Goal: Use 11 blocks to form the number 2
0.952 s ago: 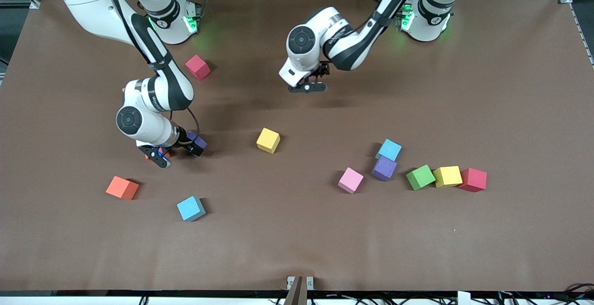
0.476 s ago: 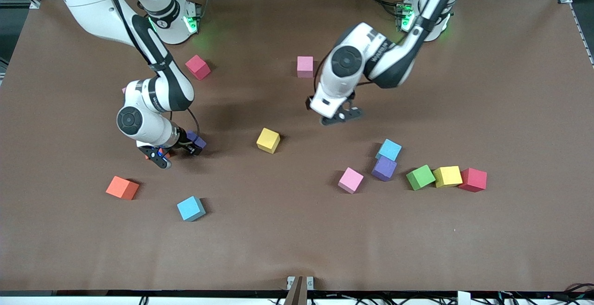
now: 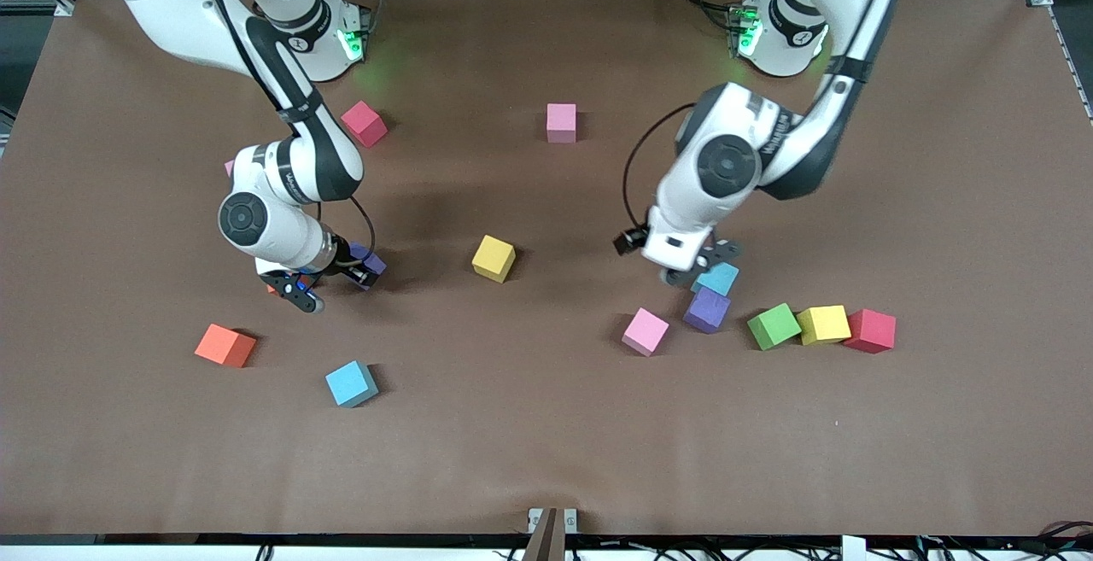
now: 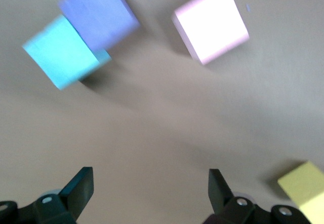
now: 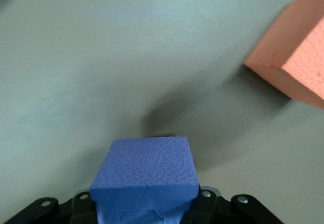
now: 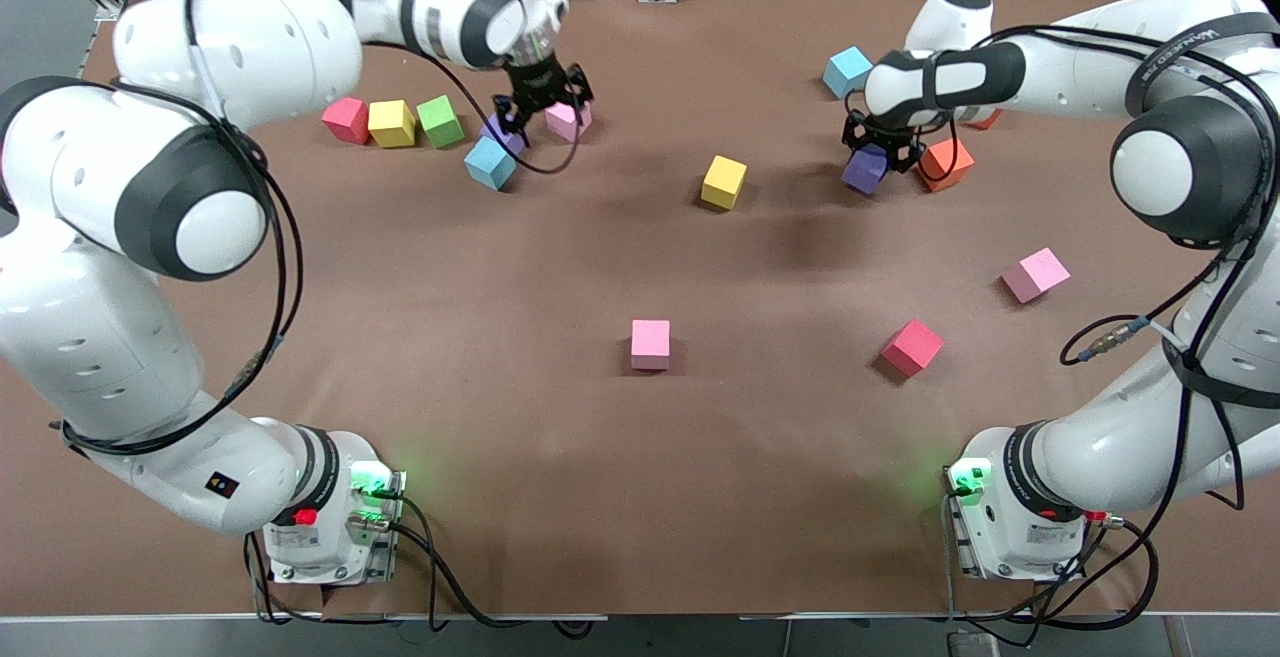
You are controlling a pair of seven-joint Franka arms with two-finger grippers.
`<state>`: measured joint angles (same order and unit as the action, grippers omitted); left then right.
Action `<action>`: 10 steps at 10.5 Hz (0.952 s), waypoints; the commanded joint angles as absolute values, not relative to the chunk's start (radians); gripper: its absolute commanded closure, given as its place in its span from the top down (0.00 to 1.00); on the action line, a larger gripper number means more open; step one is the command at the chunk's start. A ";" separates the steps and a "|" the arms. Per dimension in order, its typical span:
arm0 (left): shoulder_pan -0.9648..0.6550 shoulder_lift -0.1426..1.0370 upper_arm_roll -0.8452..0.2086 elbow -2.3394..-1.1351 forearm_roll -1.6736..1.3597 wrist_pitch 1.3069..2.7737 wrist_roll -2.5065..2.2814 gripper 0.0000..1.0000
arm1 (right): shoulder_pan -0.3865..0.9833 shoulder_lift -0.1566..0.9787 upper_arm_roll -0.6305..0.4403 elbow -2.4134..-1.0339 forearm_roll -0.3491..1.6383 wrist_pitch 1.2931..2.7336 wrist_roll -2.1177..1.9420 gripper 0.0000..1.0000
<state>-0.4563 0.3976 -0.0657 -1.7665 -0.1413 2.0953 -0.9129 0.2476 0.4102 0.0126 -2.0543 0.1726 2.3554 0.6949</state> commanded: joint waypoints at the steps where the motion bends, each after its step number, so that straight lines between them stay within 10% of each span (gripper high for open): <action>1: -0.427 0.442 -0.071 -1.683 -0.121 2.059 -0.910 1.00 | 0.268 0.391 0.015 -1.881 0.176 2.121 0.672 0.00; 10: -0.318 0.602 -0.072 -1.468 -0.084 2.043 -0.836 1.00 | 0.659 0.408 0.028 -1.681 0.184 2.048 0.436 0.00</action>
<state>-0.3233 0.5224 -0.0608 -1.5681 -0.1001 2.0755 -0.8131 0.5767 0.3801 0.0326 -1.7101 0.1758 2.0510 0.4730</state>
